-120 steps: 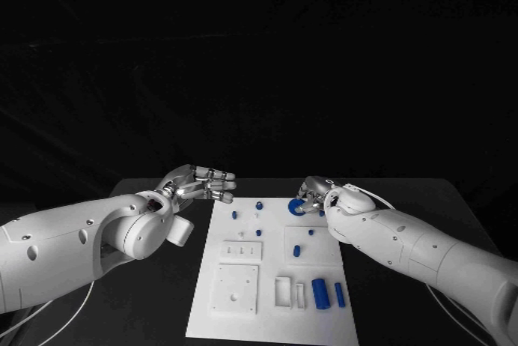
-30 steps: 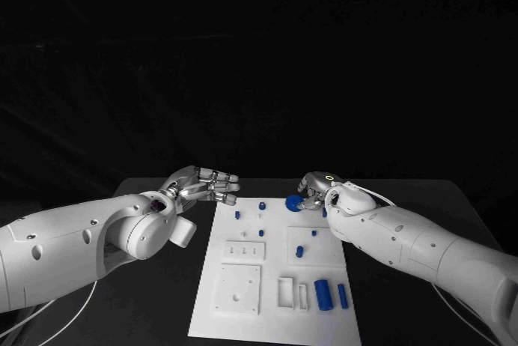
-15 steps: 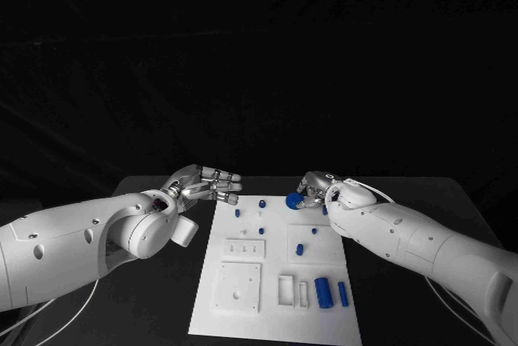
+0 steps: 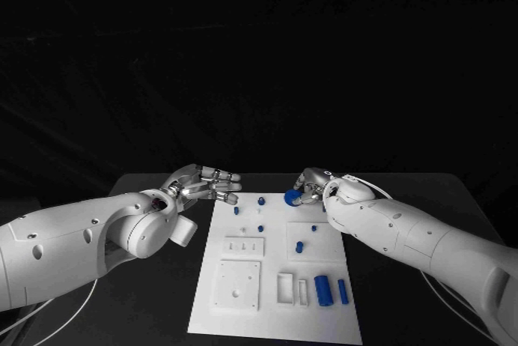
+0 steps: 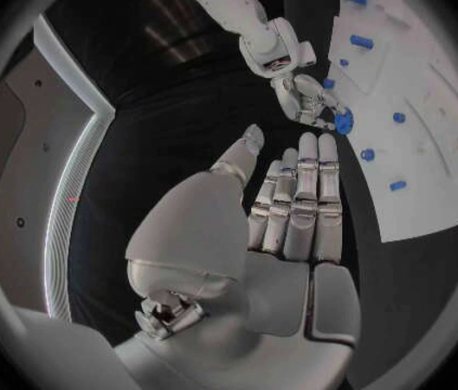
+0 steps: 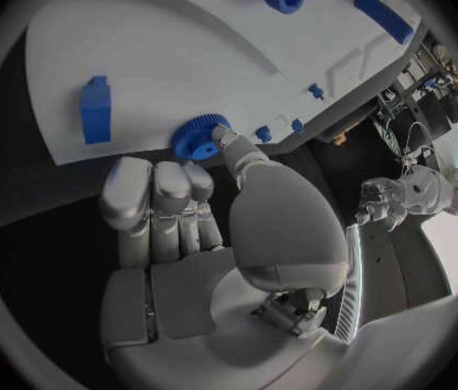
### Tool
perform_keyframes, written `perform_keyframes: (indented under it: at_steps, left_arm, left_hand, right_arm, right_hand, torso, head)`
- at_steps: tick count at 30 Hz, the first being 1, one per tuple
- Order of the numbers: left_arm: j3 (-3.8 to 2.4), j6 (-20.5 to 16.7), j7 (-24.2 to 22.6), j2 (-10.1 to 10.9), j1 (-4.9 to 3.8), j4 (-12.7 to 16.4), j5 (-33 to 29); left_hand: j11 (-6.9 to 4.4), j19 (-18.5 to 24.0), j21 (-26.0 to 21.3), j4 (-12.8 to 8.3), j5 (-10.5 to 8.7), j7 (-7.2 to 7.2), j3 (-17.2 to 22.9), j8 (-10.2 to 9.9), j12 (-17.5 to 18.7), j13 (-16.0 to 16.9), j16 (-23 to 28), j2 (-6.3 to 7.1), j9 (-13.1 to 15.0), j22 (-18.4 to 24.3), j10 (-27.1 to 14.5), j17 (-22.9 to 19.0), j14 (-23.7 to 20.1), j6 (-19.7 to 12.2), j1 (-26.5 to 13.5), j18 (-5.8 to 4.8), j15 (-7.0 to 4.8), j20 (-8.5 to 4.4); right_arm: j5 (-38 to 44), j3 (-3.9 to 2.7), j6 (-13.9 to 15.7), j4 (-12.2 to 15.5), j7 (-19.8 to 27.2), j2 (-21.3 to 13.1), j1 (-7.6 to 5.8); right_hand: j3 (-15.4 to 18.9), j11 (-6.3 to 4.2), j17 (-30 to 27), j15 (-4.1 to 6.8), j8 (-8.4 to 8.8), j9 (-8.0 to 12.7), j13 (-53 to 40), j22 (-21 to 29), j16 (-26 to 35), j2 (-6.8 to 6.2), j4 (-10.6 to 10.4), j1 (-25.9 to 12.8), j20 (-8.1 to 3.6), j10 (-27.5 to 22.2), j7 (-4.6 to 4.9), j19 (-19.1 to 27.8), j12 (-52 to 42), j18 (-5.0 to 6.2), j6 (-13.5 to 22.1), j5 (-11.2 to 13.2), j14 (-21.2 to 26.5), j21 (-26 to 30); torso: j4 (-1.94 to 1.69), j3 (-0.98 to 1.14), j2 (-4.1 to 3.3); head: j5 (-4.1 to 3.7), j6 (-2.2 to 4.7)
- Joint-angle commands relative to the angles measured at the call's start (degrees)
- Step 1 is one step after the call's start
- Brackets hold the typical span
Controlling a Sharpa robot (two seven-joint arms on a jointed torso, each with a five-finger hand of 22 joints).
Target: Assemble the parts on the task board
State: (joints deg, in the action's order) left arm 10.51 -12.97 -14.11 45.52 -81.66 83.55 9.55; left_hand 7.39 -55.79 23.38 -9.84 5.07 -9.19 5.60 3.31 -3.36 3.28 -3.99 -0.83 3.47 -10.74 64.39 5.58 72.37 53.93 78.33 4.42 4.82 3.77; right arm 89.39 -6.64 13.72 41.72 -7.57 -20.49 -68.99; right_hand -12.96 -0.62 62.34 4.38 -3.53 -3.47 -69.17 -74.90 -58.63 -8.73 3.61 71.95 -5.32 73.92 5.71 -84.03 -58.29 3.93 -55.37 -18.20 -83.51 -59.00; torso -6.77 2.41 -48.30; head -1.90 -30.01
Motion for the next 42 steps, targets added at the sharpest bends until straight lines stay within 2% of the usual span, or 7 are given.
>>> perform_keyframes:
  at_steps: [1, 4, 18, 25, 28, 34, 42]
  left_arm:
    - [-0.03, 0.9, -0.1, -0.2, -0.05, 0.0, 0.4]
    - [-0.03, 1.0, 0.0, -0.3, -0.05, -0.2, 0.4]
    - [-0.02, 1.0, 0.1, -0.5, -0.04, -0.4, 0.4]
    - [-0.02, 1.0, 0.3, -0.5, -0.04, -0.5, 0.4]
    - [-0.02, 1.0, 0.4, -0.5, -0.04, -0.5, 0.4]
    - [-0.01, 1.0, 0.5, -0.5, -0.04, -0.5, 0.4]
    - [-0.01, 1.3, 0.7, -0.4, -0.03, -0.5, 0.4]
  left_hand:
    - [-0.05, 0.2, -0.1, 0.0, 0.26, 0.0, 0.0, 0.2, -0.1, 0.0, 0.0, 0.19, 0.0, 0.0, -0.4, 0.0, -0.3, 0.0, 0.5, -0.11, 0.09, 0.08]
    - [-0.05, 0.2, -0.1, 0.0, 0.26, 0.0, 0.0, 0.2, -0.1, 0.0, 0.0, 0.19, 0.0, 0.0, -0.4, 0.0, -0.3, 0.0, 0.5, -0.11, 0.09, 0.08]
    - [-0.03, 0.3, 0.0, -0.1, 0.3, -0.01, 0.1, 0.2, -0.1, 0.0, 0.0, 0.14, 0.0, 0.0, -0.5, 0.0, -0.3, 0.0, 0.6, -0.1, 0.09, 0.08]
    - [-0.01, 0.4, 0.1, -0.2, 0.31, -0.05, 0.1, 0.2, -0.1, 0.0, 0.0, 0.14, 0.0, 0.0, -0.5, -0.1, -0.3, -0.3, 0.5, -0.1, 0.1, 0.09]
    - [-0.01, 0.4, 0.1, -0.2, 0.31, -0.05, 0.1, 0.2, -0.1, 0.0, 0.0, 0.14, 0.0, 0.0, -0.5, -0.1, -0.3, -0.3, 0.5, -0.1, 0.1, 0.09]
    - [-0.01, 0.4, 0.1, -0.2, 0.31, -0.05, 0.1, 0.2, -0.1, 0.0, 0.0, 0.14, 0.0, 0.0, -0.5, -0.1, -0.3, -0.3, 0.5, -0.1, 0.1, 0.09]
    - [0.04, 0.5, 0.2, -0.3, 0.35, -0.1, 0.1, 0.1, -0.1, 0.0, 0.1, 0.07, 0.0, -0.1, -0.7, -0.1, -0.4, -0.7, 0.4, -0.1, 0.14, 0.12]
  right_arm:
    - [-2.3, -0.05, -2.0, 0.4, 0.8, 0.1, -0.13]
    - [-2.6, -0.07, -2.5, 0.5, 0.8, 0.1, -0.21]
    - [-2.3, -0.09, -3.0, -0.1, 0.4, 0.5, -0.37]
    - [-0.5, -0.09, -3.3, -0.7, -0.2, 0.7, -0.39]
    - [0.4, -0.08, -3.6, -0.9, -0.3, 0.7, -0.39]
    - [1.1, -0.07, -4.1, -1.1, -0.2, 0.6, -0.39]
    - [2.7, 0.08, -4.4, -0.8, -0.1, 0.4, -0.37]
  right_hand:
    - [0.6, -0.03, 0.0, 0.06, 0.07, 0.0, 0.0, -7.8, 0.1, 0.44, 0.0, -0.3, -0.13, -0.5, 0.09, -0.6, -0.2, -0.28, -0.1, -0.4, 0.2, -0.2]
    - [1.2, 0.0, 0.1, 0.05, 0.08, 0.0, 0.0, -7.8, 0.1, 0.57, -0.1, -0.2, -0.11, -0.5, 0.1, -0.6, -0.1, -0.27, -0.2, -0.5, 0.2, -0.2]
    - [1.9, 0.05, 0.2, 0.02, 0.09, 0.0, 0.1, -7.8, 0.0, 0.89, -0.5, 0.2, -0.07, -0.6, 0.15, -0.6, -0.1, -0.25, -0.2, -0.4, 0.1, -0.1]
    - [-5.9, 0.22, 0.2, -0.02, 0.03, -0.1, 0.0, -7.8, 0.1, 0.76, 2.9, 0.0, -0.03, -0.7, 0.32, -0.5, -0.2, -0.21, -3.3, 1.6, 0.2, -0.2]
    - [-7.8, 0.16, 0.2, -0.02, 0.0, -0.1, 0.0, -7.8, 0.1, 0.63, 4.6, -0.2, -0.06, -0.7, 0.33, -0.5, -0.3, -0.18, -3.5, 1.4, 0.2, -0.2]
    - [-8.3, 0.14, 0.2, -0.02, 0.0, -0.1, 0.0, -7.8, 0.2, 0.52, 5.8, -0.1, -0.05, -0.8, 0.3, -0.4, -0.3, -0.19, -3.7, 1.1, 0.2, -0.4]
    - [-5.6, 0.3, 0.2, -0.15, -0.02, -0.1, 0.2, -7.8, 0.3, 0.75, 6.3, 0.1, 0.08, -0.8, 0.43, -0.4, -0.2, -0.15, -3.1, 1.2, 0.2, -0.4]
  torso:
    - [0.0, 0.0, -0.12]
    - [0.03, -0.05, -0.09]
    - [-0.09, 0.01, 0.01]
    - [-0.03, 0.06, 0.0]
    - [-0.01, 0.09, 0.01]
    - [0.01, 0.09, 0.01]
    - [0.01, 0.08, 0.0]
  head:
    - [-0.11, 0.0]
    - [-0.19, -0.02]
    - [-0.3, -0.09]
    - [-0.3, -0.03]
    - [-0.31, -0.09]
    - [-0.25, -0.18]
    - [-0.45, -0.23]
